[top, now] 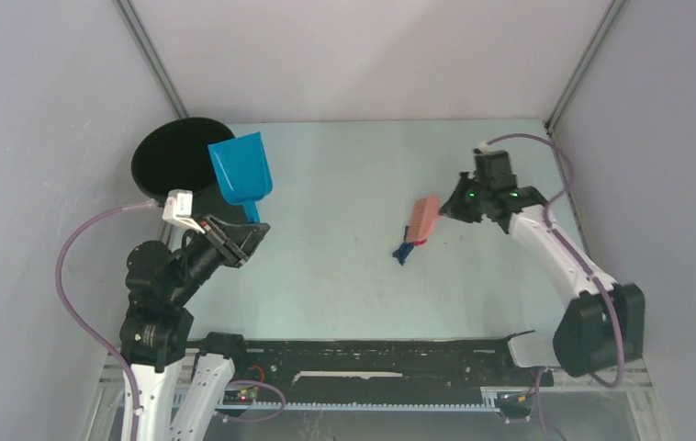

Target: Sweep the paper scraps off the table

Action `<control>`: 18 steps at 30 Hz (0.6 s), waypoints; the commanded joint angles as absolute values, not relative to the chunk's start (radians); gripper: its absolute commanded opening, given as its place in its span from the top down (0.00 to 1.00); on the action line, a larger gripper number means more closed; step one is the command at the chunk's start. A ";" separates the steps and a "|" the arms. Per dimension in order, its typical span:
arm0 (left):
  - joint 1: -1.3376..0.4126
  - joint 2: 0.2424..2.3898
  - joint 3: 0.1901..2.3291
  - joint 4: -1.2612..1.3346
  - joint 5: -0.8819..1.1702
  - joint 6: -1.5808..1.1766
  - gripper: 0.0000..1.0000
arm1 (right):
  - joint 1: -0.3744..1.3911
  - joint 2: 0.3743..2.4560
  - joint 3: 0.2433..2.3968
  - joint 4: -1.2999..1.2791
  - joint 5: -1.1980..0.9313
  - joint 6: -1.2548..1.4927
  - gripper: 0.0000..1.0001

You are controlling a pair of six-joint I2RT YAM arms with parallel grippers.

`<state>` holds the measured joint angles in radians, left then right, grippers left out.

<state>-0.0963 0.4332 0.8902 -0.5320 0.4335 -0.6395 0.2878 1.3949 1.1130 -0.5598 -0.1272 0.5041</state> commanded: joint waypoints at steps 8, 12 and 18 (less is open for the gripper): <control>-0.237 0.681 0.874 -0.658 0.415 -0.493 1.00 | -0.047 1.081 1.099 -0.673 -0.306 0.508 1.00; -0.426 0.815 0.962 -0.796 0.226 -0.397 1.00 | -0.081 1.053 1.144 -0.687 -0.308 0.414 1.00; -0.636 0.976 1.068 -1.008 0.147 -0.309 1.00 | -0.069 1.144 1.277 -0.725 -0.205 0.074 1.00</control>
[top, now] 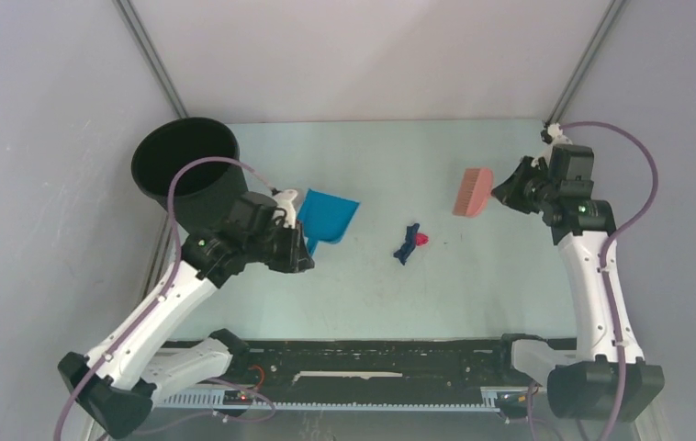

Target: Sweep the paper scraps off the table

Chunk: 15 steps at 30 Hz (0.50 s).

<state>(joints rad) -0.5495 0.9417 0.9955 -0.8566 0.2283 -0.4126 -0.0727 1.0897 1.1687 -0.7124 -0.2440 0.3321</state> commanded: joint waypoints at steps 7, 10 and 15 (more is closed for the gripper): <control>-0.827 1.091 1.029 -1.097 0.105 -0.288 1.00 | 0.074 1.359 1.545 -0.881 -0.076 -0.334 1.00; -0.902 1.177 1.064 -1.100 0.084 -0.284 1.00 | 0.147 1.436 1.591 -0.901 -0.007 -0.400 1.00; -0.977 1.339 1.134 -1.109 0.079 -0.262 1.00 | 0.281 1.538 1.590 -0.863 0.142 -0.456 1.00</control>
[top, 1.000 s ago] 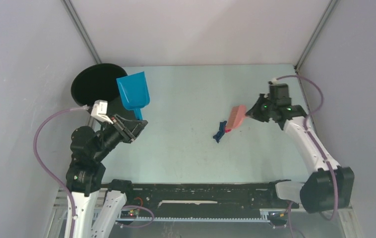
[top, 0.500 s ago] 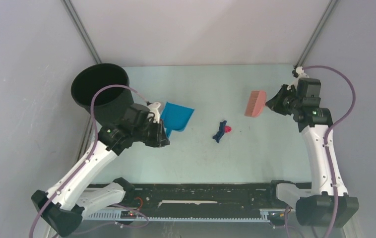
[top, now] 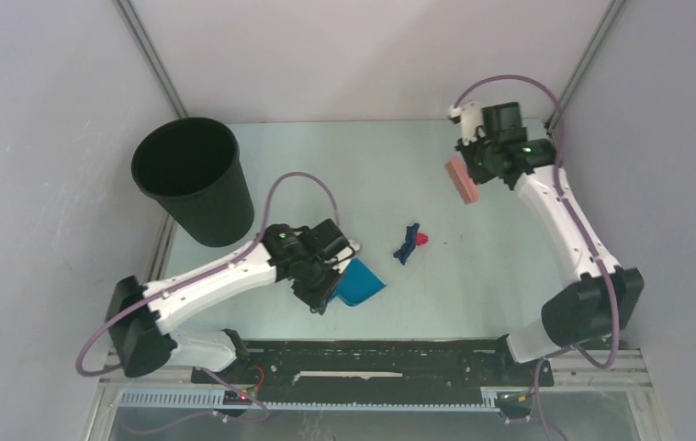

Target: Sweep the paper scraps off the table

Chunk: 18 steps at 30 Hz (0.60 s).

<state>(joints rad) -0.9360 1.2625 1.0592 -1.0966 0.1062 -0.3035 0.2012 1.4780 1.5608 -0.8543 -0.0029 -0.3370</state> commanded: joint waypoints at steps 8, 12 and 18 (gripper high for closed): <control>-0.989 1.514 1.206 -1.084 0.101 -0.217 1.00 | 0.439 1.741 1.654 -0.902 0.226 -0.436 1.00; -0.989 1.586 1.236 -1.067 0.130 -0.188 1.00 | 0.488 1.780 1.656 -0.931 0.220 -0.413 1.00; -0.990 1.696 1.261 -1.040 0.151 -0.152 1.00 | 0.559 1.778 1.602 -0.969 0.151 -0.361 1.00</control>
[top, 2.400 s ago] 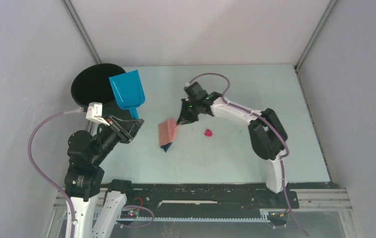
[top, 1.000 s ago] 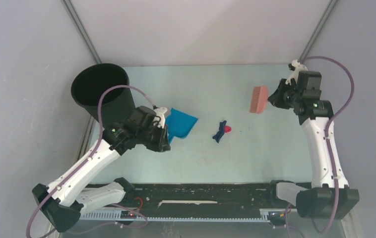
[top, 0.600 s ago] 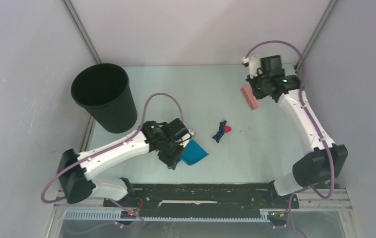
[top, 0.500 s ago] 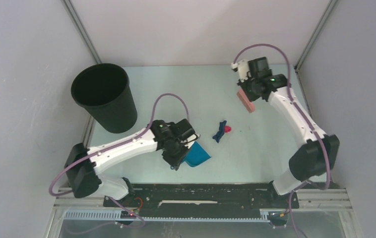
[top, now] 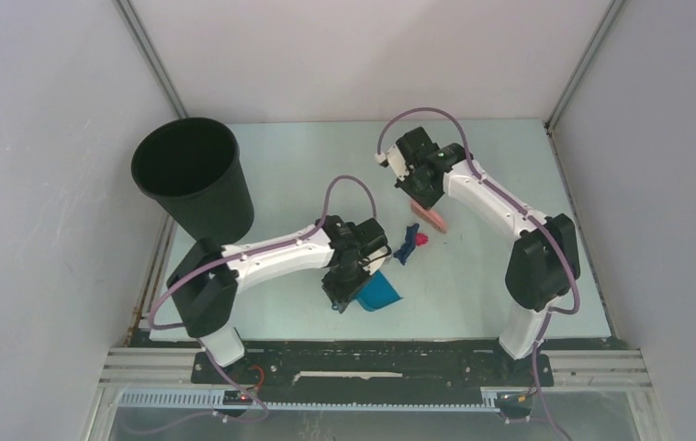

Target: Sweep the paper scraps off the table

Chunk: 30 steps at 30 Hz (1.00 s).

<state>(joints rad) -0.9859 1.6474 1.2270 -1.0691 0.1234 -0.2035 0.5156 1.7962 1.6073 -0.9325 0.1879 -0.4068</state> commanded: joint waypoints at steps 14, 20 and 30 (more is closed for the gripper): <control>-0.990 1.737 1.279 -0.955 0.158 -0.187 1.00 | 0.599 1.600 1.479 -1.063 -0.406 -0.241 1.00; -0.991 1.725 1.264 -0.927 0.155 -0.208 1.00 | 0.492 1.549 1.481 -1.060 -0.552 -0.186 1.00; -1.006 1.561 1.091 -0.709 0.075 -0.278 1.00 | 0.231 1.560 1.609 -1.148 -0.576 -0.173 1.00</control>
<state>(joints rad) -0.9928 1.6798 1.1400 -0.8345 0.1261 -0.2356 0.2840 1.5932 1.5234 -1.0939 -0.5518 -0.1822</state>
